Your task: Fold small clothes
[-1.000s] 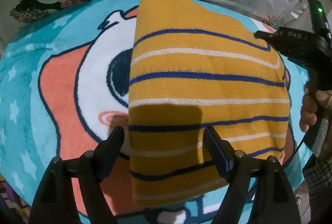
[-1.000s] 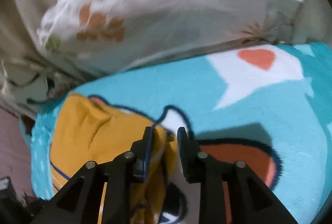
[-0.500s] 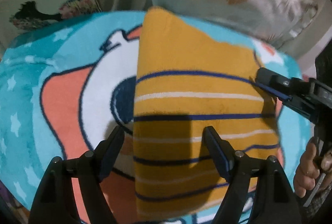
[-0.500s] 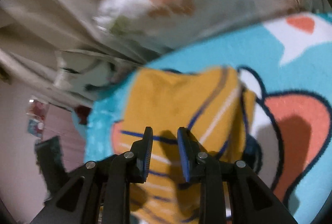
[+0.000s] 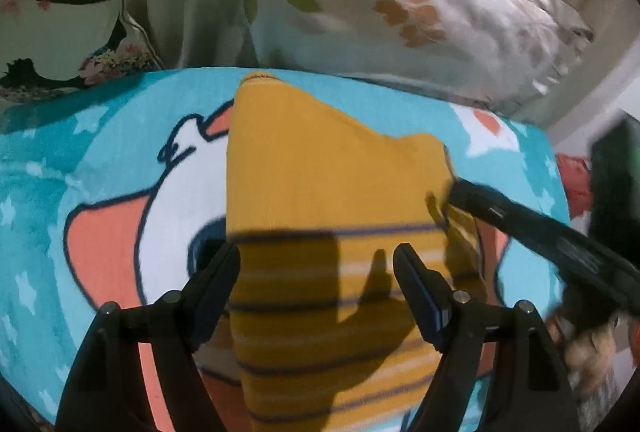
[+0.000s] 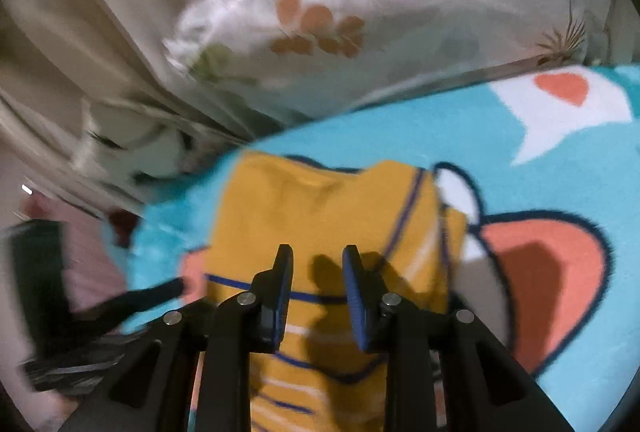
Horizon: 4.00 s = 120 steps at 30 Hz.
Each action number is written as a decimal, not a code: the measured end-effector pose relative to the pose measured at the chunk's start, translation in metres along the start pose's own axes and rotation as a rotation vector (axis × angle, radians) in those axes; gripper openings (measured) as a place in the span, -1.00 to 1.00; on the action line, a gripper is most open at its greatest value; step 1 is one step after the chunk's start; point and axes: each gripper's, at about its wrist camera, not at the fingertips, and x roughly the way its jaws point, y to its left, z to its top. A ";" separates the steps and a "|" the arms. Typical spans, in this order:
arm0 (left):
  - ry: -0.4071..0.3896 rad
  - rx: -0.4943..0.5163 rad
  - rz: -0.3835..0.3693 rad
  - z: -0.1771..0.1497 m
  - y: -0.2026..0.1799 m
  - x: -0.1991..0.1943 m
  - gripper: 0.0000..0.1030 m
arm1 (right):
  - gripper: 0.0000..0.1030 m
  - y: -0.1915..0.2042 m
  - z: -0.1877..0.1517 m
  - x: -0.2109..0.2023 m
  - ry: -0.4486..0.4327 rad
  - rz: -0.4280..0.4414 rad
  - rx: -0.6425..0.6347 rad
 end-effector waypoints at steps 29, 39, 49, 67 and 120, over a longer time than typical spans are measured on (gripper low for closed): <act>0.051 -0.071 0.067 -0.023 0.030 0.012 0.61 | -0.41 -0.008 -0.032 -0.005 0.073 0.153 0.117; 0.077 -0.085 0.047 -0.026 0.034 0.014 0.61 | -0.47 -0.022 -0.034 0.015 0.125 0.138 0.162; 0.117 -0.138 0.010 -0.067 0.038 0.019 0.63 | -0.30 -0.032 -0.068 0.006 0.129 0.147 0.175; 0.102 -0.094 0.076 -0.089 0.020 -0.003 0.63 | -0.19 -0.020 -0.076 -0.023 0.080 0.104 0.117; 0.089 -0.244 0.196 -0.177 0.110 -0.051 0.63 | -0.13 0.089 -0.039 0.046 0.255 0.196 -0.085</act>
